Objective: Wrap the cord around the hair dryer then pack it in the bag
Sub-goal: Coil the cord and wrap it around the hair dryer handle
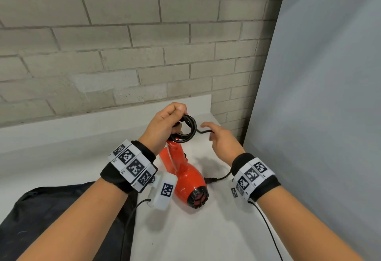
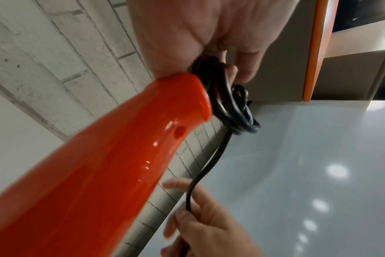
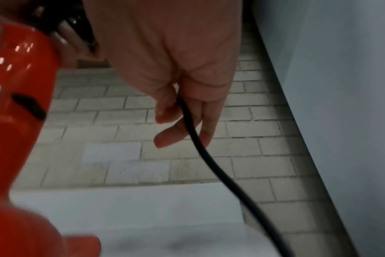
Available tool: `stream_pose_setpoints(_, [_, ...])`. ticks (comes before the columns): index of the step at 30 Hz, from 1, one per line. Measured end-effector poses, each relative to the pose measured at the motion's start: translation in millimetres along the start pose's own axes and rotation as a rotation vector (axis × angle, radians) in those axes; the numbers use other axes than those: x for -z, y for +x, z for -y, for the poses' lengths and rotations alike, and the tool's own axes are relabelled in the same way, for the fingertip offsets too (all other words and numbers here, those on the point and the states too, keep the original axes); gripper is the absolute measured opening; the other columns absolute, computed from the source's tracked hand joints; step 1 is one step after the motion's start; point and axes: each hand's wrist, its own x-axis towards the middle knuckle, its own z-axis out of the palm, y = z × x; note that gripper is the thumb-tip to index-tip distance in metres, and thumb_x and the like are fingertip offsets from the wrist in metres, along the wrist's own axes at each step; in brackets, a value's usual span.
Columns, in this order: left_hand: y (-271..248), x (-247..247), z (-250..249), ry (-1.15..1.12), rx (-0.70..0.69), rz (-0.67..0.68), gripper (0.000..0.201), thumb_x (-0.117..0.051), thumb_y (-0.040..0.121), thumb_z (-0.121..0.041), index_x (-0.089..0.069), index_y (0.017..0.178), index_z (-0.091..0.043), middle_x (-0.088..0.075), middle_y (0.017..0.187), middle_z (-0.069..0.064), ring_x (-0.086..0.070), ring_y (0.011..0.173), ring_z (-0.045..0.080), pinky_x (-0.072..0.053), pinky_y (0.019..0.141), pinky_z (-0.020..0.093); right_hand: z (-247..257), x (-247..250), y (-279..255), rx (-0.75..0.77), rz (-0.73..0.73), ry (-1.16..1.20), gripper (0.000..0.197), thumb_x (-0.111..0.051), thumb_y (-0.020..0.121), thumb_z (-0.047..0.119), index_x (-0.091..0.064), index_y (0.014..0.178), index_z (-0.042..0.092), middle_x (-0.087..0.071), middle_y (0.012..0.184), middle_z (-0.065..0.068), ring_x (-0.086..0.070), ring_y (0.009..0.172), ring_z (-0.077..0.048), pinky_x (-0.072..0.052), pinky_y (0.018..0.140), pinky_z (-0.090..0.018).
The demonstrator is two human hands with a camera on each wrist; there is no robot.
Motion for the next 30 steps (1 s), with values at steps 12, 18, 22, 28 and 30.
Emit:
stream_pose_setpoints(12, [-8.0,3.6,-7.8,0.212,0.044,0.139,0.018,-0.047,0.090,-0.010,-0.059,0.097,-0.022,-0.048,0.060,-0.017,-0.041,0.053,0.000,-0.038,0.062,0.016,29.3,53.5,7.1,0.071,-0.384,0.258,0.013,-0.050,0.092,0.012,-0.057,0.081,0.011,-0.046,0.061,0.011,-0.045,0.054,0.001,-0.036,0.054,-0.003])
stream_pose_setpoints(18, [-6.3,-1.4,-12.4,0.256,0.057,0.190,0.022,-0.045,0.091,-0.018,-0.062,0.105,-0.019,-0.045,0.062,-0.006,-0.026,0.048,0.007,-0.023,0.050,0.018,46.9,67.3,5.0,0.196,-0.431,0.240,0.013,-0.052,0.090,0.010,-0.062,0.084,0.005,-0.051,0.072,0.003,-0.044,0.064,0.001,-0.036,0.061,-0.003])
stream_pose_setpoints(22, [-3.3,-2.8,-14.7,0.296,0.083,0.273,0.019,-0.047,0.091,-0.015,-0.063,0.097,-0.020,-0.069,0.086,-0.006,-0.027,0.045,0.007,-0.025,0.046,0.017,50.2,78.0,6.0,0.256,-0.411,0.217,0.012,-0.055,0.088,0.009,-0.064,0.085,0.003,-0.054,0.081,-0.003,-0.047,0.068,0.002,-0.036,0.065,-0.002])
stream_pose_setpoints(28, [3.7,0.3,-3.5,0.302,0.094,0.036,0.023,-0.050,0.090,-0.019,-0.063,0.104,-0.006,-0.050,0.048,-0.015,-0.033,0.039,0.001,-0.029,0.043,0.010,11.6,76.5,-5.0,0.161,-0.169,0.212,0.027,-0.047,0.094,0.017,-0.055,0.075,0.035,-0.048,0.063,0.006,-0.039,0.055,-0.005,-0.032,0.052,-0.013])
stream_pose_setpoints(30, [6.6,-0.5,-0.9,0.278,0.087,-0.021,0.022,-0.049,0.091,-0.019,-0.062,0.105,-0.007,-0.048,0.056,-0.010,-0.033,0.037,0.000,-0.030,0.043,0.010,-8.9,66.5,-10.5,0.079,-0.072,0.163,0.029,-0.048,0.093,0.019,-0.053,0.069,0.034,-0.043,0.060,0.005,-0.038,0.056,-0.011,-0.030,0.054,-0.018])
